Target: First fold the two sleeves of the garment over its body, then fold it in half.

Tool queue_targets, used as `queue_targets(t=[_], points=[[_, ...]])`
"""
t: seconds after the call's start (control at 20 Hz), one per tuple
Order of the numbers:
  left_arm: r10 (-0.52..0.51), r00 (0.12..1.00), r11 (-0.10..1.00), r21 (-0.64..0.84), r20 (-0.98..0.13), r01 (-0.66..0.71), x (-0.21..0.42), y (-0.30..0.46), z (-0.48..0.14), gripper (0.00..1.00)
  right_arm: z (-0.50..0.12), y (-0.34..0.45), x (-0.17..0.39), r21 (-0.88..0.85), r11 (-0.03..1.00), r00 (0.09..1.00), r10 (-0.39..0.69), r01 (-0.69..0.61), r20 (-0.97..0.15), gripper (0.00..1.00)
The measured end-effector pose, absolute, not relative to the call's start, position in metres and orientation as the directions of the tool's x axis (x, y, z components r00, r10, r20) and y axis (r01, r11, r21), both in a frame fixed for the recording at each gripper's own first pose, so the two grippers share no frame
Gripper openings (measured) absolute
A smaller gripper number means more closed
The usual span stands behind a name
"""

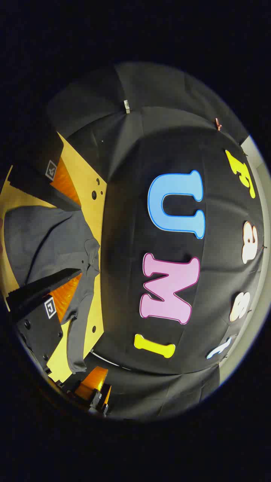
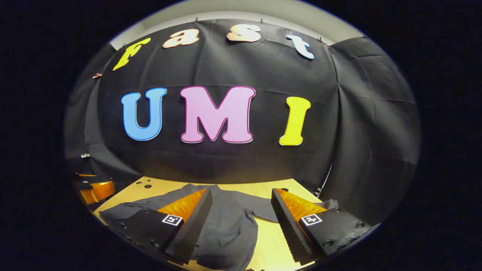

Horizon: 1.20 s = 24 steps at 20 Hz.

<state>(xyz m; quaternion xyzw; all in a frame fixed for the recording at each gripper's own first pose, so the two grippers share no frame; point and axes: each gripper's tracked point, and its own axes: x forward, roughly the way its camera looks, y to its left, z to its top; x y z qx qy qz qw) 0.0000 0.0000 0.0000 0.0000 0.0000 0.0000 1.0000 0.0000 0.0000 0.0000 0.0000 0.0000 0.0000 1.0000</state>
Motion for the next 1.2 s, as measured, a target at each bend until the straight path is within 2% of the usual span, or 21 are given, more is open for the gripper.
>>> queue_targets(t=[0.25, 0.4, 0.75, 1.2], points=[[-0.016, 0.999, 1.000, -0.003, -0.038, 0.015, 0.013, -0.014, -0.007, 0.96, -0.015, -0.014, 0.008, 0.021, 1.000, 0.999, -0.014, 0.015, -0.049, 0.98], [0.001, 0.999, 1.000, 0.012, -0.039, -0.001, 0.022, -0.011, -0.005, 0.96, -0.019, -0.011, 0.014, 0.042, 0.999, 0.997, 0.006, -0.003, -0.079, 0.98], [0.038, 0.999, 0.999, 0.023, -0.035, -0.037, 0.034, -0.003, -0.001, 0.96, -0.020, -0.014, 0.040, 0.021, 1.000, 0.998, 0.004, -0.003, -0.068, 0.98], [0.081, 0.995, 0.997, 0.024, -0.062, -0.079, 0.039, -0.003, -0.010, 0.96, -0.040, -0.037, 0.077, 0.023, 1.000, 0.991, 0.005, -0.001, -0.137, 0.98]])
